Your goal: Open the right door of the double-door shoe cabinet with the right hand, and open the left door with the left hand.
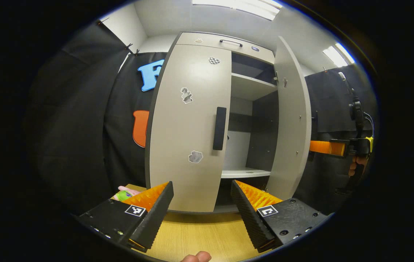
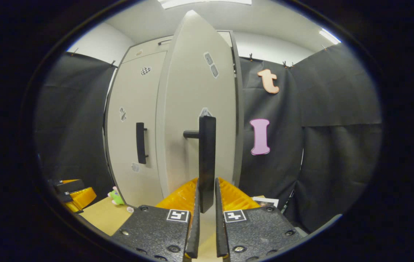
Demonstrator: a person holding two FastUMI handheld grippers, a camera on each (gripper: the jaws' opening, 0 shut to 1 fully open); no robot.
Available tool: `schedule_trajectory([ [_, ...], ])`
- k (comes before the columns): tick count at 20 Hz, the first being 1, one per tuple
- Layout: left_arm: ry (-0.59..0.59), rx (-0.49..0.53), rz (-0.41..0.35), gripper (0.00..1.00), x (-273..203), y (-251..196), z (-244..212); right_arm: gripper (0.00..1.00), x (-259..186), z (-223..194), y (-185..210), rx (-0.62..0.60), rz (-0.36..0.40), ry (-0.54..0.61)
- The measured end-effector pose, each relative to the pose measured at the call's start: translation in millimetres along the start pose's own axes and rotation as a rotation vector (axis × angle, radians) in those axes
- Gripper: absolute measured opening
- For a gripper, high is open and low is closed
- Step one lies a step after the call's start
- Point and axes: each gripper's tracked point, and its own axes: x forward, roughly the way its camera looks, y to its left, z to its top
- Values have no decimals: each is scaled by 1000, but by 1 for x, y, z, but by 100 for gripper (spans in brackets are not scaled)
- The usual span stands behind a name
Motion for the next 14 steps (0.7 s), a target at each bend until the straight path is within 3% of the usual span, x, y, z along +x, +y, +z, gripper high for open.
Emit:
schedule_trajectory([
  [5, 7, 7, -36, 95, 1, -19, -2, 19, -4, -1, -21, 5, -56, 1],
  [7, 10, 18, -46, 95, 1, -25, -3, 11, -3, -2, -37, -11, -107, -1],
  [9, 9, 17, -51, 95, 2, -29, -4, 12, -8, 0, -59, -5, -162, -10],
  [10, 11, 15, -54, 95, 3, -30, -4, 7, -8, 0, -61, 22, -149, -12],
  [12, 16, 13, -58, 95, 5, -33, -4, 10, -7, -3, -57, 62, -109, -5],
  [14, 14, 23, -54, 95, 6, -35, -3, 6, -6, -2, -60, 22, -109, -12],
])
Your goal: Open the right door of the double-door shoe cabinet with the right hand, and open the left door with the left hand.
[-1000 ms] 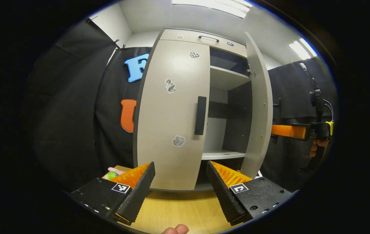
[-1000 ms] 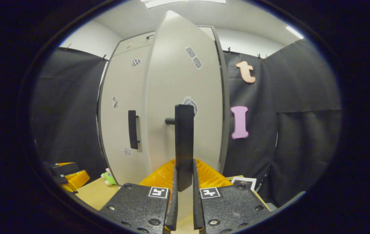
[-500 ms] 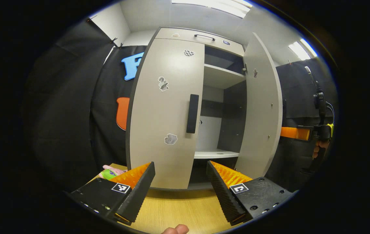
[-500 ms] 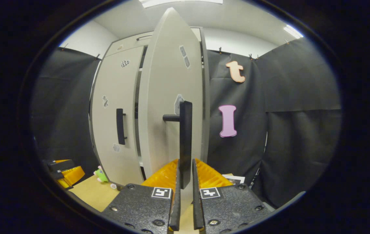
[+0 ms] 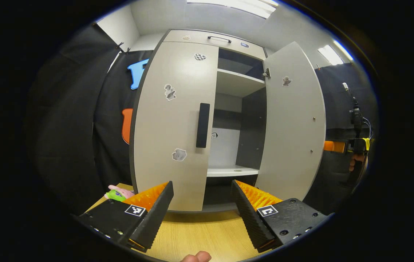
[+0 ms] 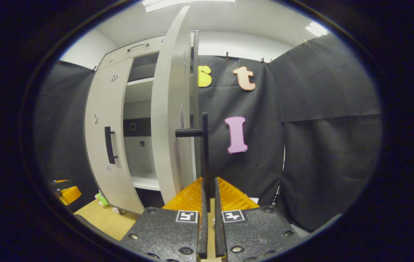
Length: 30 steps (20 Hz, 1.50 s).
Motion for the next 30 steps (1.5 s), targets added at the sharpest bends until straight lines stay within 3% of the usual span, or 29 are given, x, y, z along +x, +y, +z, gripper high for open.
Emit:
schedule_trajectory([
  [1, -3, 2, 0, 95, 1, -2, 1, 13, 1, 0, -2, -15, -1, -1],
  [6, -48, -18, 5, 95, -4, -4, 11, 15, -6, -1, -5, -6, -7, 8],
  [12, -63, -4, 3, 95, -4, -4, 12, 15, -37, 8, -7, -15, -73, -29],
  [16, -117, -97, -37, 95, -3, -10, 27, 15, -44, 10, 24, -31, -6, -55],
  [21, -154, 4, 65, 95, 6, 19, 52, 14, -39, -10, 61, -7, 76, -23],
  [23, -144, 26, 79, 95, 17, 23, 53, 27, -39, -17, 67, -14, 94, -9],
  [25, -103, 9, 48, 95, 31, 16, 48, 63, -39, -20, 65, -47, 89, -7],
  [26, -92, -3, 22, 95, 39, 9, 47, 75, -36, -21, 64, -64, 86, -9],
  [28, -95, -16, 29, 95, 52, 10, 52, 85, -33, -20, 67, -60, 101, -21],
  [30, -107, -16, 56, 95, 71, 16, 61, 85, -33, -21, 75, -23, 139, -15],
])
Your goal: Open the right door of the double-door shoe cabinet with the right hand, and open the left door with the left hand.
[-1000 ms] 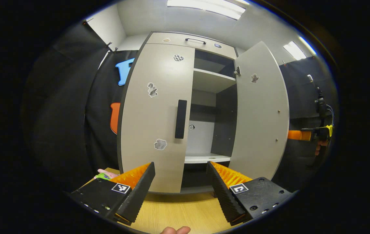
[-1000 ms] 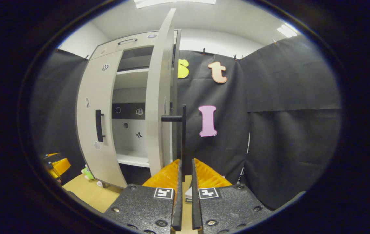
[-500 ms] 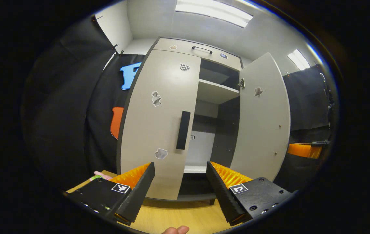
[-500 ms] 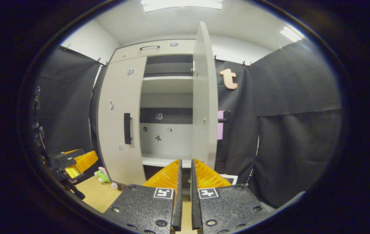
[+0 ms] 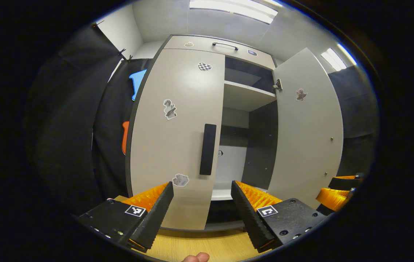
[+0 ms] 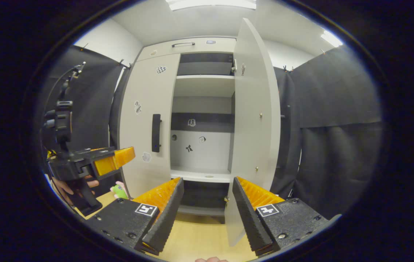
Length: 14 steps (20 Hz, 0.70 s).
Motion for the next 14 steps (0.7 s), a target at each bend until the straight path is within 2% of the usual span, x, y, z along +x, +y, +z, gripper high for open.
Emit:
schedule_trajectory([
  [4, -29, 42, 37, 95, 48, 0, 21, 87, -1, -2, 9, 68, 46, 8],
  [10, 21, 99, 48, 95, 115, -17, 15, 87, 1, -8, 10, 47, 81, 25],
  [14, 32, 153, 62, 95, 137, -20, 17, 87, 0, -11, 6, 44, 72, 37],
])
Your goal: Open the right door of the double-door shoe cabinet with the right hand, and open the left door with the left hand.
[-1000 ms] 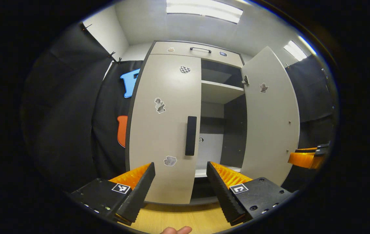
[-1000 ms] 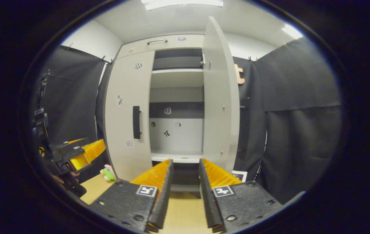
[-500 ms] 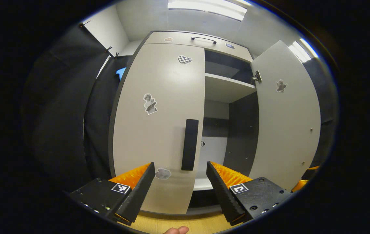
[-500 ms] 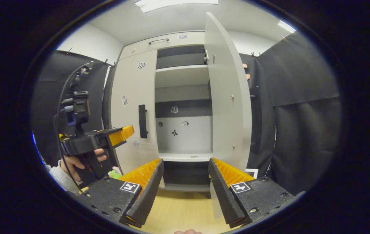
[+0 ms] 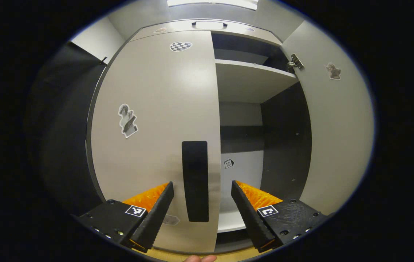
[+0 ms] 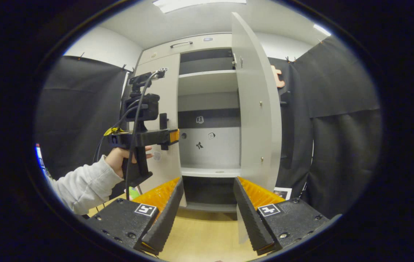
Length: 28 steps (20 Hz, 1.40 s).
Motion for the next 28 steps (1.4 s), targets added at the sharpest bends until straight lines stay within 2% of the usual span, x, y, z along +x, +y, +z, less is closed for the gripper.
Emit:
schedule_trajectory([
  [5, 34, -28, 17, 96, 11, 3, -6, 87, 2, -1, -4, 9, -14, 7],
  [12, 48, -12, 36, 93, 11, 5, -8, 87, 6, -4, -3, 17, -10, 15],
  [14, 49, -18, 35, 88, 12, 9, -9, 87, 5, -5, -2, 17, -11, 19],
  [15, 55, -33, 23, 82, 11, 8, -11, 87, 5, -6, -2, 19, -11, 21],
  [18, 92, -59, 8, 79, 10, 11, -21, 87, 6, -7, -3, 20, -14, 26],
  [19, 90, -52, 18, 69, 12, 16, -23, 87, 5, -7, -3, 19, -14, 27],
  [21, 74, -91, -14, 46, 9, 9, -21, 87, 7, -7, -1, 20, -9, 26],
  [23, 75, -87, -19, 30, 9, 9, -21, 87, 7, -8, -1, 18, -7, 26],
  [24, 79, -86, -21, 25, 10, 10, -22, 87, 7, -8, 0, 15, -7, 27],
  [25, 75, -87, -23, 7, 8, 11, -21, 87, 7, -8, -1, 13, -8, 29],
  [27, 78, -75, -37, 8, 9, 10, -22, 87, 7, -10, 0, 11, -5, 33],
  [28, 82, -69, -41, 17, 8, 10, -22, 87, 8, -9, 1, 11, -3, 32],
])
